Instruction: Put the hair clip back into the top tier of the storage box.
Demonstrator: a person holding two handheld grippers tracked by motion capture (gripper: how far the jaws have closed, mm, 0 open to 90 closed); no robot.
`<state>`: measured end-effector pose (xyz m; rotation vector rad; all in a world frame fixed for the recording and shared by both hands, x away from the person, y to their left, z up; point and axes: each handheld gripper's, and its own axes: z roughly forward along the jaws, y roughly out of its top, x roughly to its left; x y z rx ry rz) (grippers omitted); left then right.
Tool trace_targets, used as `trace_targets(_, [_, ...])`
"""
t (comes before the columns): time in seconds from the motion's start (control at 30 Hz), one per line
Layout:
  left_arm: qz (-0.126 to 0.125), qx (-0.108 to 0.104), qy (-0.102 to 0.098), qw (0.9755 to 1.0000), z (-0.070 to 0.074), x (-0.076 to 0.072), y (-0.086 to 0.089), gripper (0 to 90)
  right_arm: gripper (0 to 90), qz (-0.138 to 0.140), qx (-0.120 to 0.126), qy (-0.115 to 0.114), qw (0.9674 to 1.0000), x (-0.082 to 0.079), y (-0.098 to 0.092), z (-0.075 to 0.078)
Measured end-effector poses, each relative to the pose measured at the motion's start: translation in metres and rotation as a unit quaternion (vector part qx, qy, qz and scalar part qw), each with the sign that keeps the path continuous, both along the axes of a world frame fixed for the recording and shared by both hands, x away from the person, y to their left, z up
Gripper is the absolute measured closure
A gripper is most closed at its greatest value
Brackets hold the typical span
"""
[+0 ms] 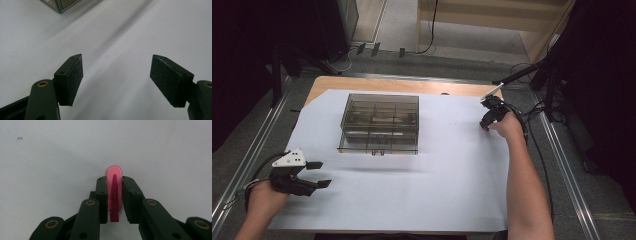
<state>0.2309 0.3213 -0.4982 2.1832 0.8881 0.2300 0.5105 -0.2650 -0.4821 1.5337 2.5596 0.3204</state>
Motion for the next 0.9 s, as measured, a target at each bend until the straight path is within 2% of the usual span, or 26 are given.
trace_targets(0.13, [0.001,0.001,0.001,1.0,0.0,0.001,0.0,28.0,77.1,0.003,-0.007,-0.001,1.0,0.0,0.002,0.0])
trace_targets(0.23, [0.0,0.0,0.001,1.0,0.0,0.001,-0.001,28.0,77.1,0.004,0.003,0.005,1.0,0.0,0.0,0.002])
trace_targets(0.47, [-0.004,-0.003,-0.001,1.0,0.001,0.003,-0.001,28.0,77.1,0.005,0.006,-0.006,0.9999,-0.007,0.003,0.013])
trace_targets(0.57, [-0.007,-0.008,-0.002,0.9999,0.001,0.005,-0.002,28.0,77.1,0.004,0.021,-0.01,0.9997,-0.012,0.006,0.02])
trace_targets(0.63, [-0.009,-0.01,-0.002,0.9999,0.001,0.007,-0.003,27.9,77.1,0.01,0.024,-0.02,0.9995,-0.016,0.008,0.026])
trace_targets(0.8, [-0.013,-0.014,-0.003,0.9998,0.002,0.011,-0.005,27.9,77.1,0.018,0.047,-0.04,0.998,-0.027,0.013,0.037])
trace_targets(0.9, [-0.019,-0.013,-0.005,0.9997,0.003,0.014,-0.007,27.9,77.1,0.027,0.057,-0.06,0.9962,-0.041,0.019,0.047])
